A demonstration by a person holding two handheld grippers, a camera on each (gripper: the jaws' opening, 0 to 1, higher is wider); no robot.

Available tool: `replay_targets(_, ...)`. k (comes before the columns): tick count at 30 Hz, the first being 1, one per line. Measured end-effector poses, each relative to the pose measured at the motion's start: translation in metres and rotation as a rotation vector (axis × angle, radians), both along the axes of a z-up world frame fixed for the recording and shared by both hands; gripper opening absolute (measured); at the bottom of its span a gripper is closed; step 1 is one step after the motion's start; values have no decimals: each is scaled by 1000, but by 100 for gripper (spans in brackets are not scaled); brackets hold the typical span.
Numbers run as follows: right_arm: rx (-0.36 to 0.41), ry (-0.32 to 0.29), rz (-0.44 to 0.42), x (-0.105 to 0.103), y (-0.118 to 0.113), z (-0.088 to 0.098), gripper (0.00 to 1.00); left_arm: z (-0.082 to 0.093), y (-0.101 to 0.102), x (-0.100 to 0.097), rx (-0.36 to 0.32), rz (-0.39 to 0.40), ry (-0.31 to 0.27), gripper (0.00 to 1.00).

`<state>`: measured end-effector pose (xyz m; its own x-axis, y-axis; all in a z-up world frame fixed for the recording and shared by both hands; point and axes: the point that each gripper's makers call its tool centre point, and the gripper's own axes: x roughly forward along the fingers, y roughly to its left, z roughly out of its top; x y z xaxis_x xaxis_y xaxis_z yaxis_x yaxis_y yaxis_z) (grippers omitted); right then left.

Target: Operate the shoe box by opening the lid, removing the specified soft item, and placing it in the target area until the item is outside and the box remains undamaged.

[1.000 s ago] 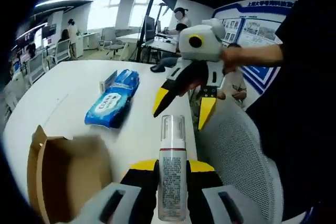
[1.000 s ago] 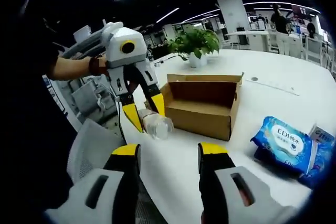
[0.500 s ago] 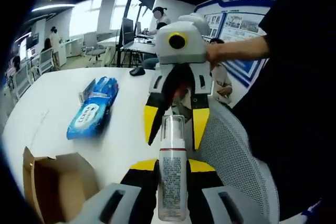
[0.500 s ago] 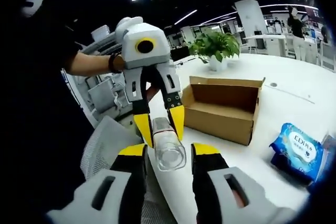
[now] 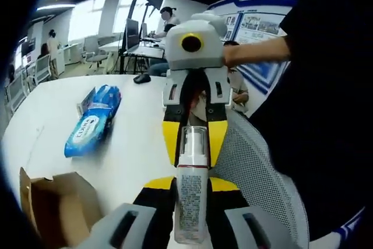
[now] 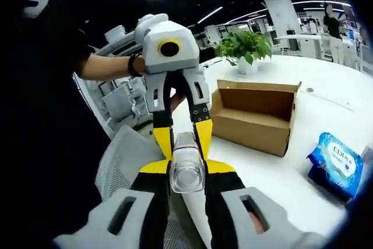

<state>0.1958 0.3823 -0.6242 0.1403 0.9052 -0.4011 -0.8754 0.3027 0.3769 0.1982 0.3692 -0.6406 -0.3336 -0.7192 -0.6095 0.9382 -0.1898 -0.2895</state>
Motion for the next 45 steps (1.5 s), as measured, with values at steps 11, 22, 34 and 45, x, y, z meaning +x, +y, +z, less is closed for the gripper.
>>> replay_targets(11, -47, 53, -30, -3, -15, -23, 19, -10, 1, 2, 16, 39, 49, 26)
replay_targets(22, -184, 35, -13, -4, -39, -39, 19, -18, 10, 9, -7, 206, 56, 27)
replay_targets(34, -237, 18, -23, 7, -61, -37, 19, -25, 32, 23, -97, 530, 122, 27)
replay_targets(45, -270, 8, -8, 16, -69, -35, 19, -29, 61, 48, -172, 839, 123, 30)
